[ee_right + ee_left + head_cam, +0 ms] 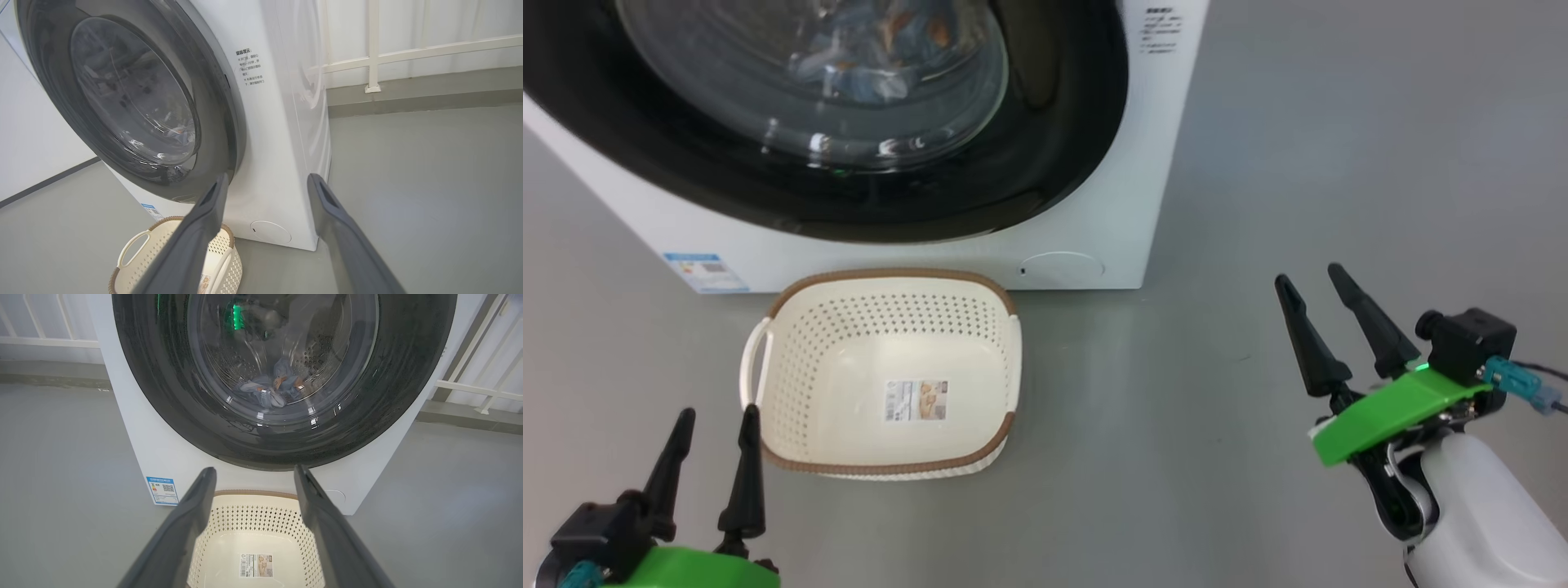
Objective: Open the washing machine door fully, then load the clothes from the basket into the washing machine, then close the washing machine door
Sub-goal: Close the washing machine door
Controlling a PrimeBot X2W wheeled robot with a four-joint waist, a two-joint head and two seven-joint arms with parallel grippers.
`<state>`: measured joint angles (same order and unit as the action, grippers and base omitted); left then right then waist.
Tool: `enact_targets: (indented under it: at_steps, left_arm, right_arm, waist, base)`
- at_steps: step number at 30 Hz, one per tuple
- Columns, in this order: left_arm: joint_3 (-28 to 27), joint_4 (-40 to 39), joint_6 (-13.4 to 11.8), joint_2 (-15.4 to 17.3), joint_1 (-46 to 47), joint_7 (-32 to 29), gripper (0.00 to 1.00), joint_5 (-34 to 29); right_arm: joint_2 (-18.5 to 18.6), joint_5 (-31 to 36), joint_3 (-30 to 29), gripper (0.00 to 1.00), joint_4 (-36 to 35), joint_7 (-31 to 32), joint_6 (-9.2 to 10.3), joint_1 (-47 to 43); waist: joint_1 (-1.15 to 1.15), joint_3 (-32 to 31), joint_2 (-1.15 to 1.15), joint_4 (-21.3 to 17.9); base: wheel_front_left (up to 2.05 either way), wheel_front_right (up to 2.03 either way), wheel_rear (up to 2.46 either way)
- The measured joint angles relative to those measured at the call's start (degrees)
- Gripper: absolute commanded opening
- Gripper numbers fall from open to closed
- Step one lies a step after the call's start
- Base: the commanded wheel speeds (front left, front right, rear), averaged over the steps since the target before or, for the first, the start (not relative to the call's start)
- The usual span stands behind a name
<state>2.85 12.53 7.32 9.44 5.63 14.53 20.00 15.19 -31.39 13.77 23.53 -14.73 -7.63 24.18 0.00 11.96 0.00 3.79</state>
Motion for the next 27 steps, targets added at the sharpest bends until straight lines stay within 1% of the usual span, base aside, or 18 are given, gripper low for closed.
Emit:
enact_targets:
  at_steps: [7, 17, 27]
  left_arm:
    - [-1.37, -0.09, 0.0, 0.77, -2.28, 0.0, 1.0, 0.37]
    - [-3.63, 0.07, 0.0, 0.81, -5.72, 0.0, 1.0, 0.15]
    - [-5.06, -0.12, 0.0, 0.81, -6.78, 0.0, 1.0, -0.82]
  right_arm:
    - [1.13, 0.0, -1.87, 1.0, -0.91, 0.0, 0.0, -4.56]
    - [1.24, 0.01, -3.87, 1.0, -1.34, 0.0, 0.0, -9.2]
    - [1.32, 0.02, -6.13, 1.0, -2.2, 0.0, 0.0, -12.53]
  waist:
    - [0.0, -2.29, 0.0, -2.79]
    - [0.0, -4.84, 0.0, -6.73]
    - [0.0, -6.51, 0.0, -8.7]
  base:
    - [0.0, 0.0, 0.0]
    - [0.0, 0.0, 0.0]
    - [0.0, 0.0, 0.0]
